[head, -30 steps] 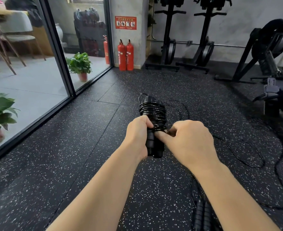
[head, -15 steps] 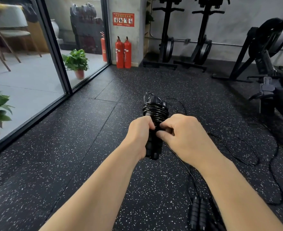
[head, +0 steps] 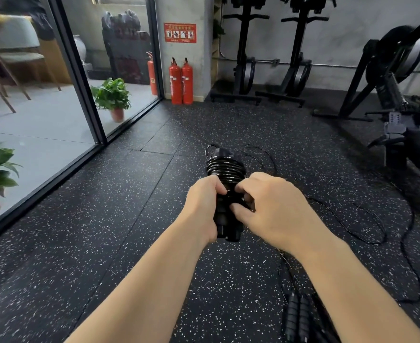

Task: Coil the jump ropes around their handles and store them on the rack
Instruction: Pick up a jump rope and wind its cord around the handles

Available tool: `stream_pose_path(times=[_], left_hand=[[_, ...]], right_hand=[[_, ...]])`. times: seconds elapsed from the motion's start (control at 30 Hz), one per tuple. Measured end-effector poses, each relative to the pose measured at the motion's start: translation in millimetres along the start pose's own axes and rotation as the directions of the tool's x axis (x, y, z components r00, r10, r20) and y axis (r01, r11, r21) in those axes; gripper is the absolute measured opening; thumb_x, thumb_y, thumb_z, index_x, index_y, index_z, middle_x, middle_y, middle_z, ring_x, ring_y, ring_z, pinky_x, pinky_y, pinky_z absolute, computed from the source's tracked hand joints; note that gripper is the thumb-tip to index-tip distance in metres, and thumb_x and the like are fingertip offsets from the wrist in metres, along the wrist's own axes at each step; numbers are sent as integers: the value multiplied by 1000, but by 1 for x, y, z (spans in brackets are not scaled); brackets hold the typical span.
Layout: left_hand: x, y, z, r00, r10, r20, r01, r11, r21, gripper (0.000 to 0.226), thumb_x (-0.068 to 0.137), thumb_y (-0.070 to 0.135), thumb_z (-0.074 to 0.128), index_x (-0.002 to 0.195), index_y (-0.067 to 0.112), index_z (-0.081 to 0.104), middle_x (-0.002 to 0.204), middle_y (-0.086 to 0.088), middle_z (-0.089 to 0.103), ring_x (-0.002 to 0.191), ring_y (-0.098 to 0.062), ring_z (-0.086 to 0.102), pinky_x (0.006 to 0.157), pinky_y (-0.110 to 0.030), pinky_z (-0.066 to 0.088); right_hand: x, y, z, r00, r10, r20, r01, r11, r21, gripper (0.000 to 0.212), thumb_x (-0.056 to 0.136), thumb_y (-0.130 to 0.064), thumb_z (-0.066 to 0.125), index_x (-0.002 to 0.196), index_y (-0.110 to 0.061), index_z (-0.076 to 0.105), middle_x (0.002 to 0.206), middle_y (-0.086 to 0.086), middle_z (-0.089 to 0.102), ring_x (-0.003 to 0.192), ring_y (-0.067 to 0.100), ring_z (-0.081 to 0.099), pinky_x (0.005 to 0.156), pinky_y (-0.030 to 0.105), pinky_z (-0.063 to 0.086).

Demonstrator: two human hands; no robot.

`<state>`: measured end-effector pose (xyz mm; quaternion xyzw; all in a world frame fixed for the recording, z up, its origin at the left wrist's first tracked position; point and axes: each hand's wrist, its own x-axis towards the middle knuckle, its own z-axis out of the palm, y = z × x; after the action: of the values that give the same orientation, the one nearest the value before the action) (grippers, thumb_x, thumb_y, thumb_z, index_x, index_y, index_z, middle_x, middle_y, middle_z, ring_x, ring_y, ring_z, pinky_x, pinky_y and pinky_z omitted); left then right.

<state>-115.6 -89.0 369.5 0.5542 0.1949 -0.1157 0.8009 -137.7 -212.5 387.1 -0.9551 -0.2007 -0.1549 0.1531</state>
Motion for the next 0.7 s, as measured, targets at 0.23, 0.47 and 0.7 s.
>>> stream_pose_path(times=[0.23, 0.47, 0.7], left_hand=[[3, 0, 3, 1000, -3, -5, 3, 1000, -9, 15, 73, 8, 45, 84, 11, 55, 71, -10, 56, 56, -25, 52, 61, -33, 49], [3, 1, 6, 1000, 0, -11, 0, 1000, -4, 7, 74, 8, 47, 78, 13, 51, 66, -6, 52, 53, -22, 48, 55, -27, 43], [5, 6, -5, 1000, -14, 4, 14, 1000, 16, 7, 78, 9, 47, 78, 11, 53, 61, -7, 55, 47, -21, 51, 53, -26, 46]], right_hand=[[-2, -4, 12, 991, 30, -133, -35, 999, -41, 23, 92, -33, 49, 100, -15, 61, 96, -2, 57, 79, 25, 58, 68, 35, 45], [-1, -6, 27, 961, -2, -275, -36, 991, -133, 12, 76, -19, 58, 70, -9, 59, 65, 3, 53, 39, 23, 47, 42, 22, 22], [8, 0, 25, 994, 60, -97, -56, 998, 35, 14, 91, -28, 53, 94, -18, 62, 86, -6, 56, 72, 19, 56, 60, 32, 43]])
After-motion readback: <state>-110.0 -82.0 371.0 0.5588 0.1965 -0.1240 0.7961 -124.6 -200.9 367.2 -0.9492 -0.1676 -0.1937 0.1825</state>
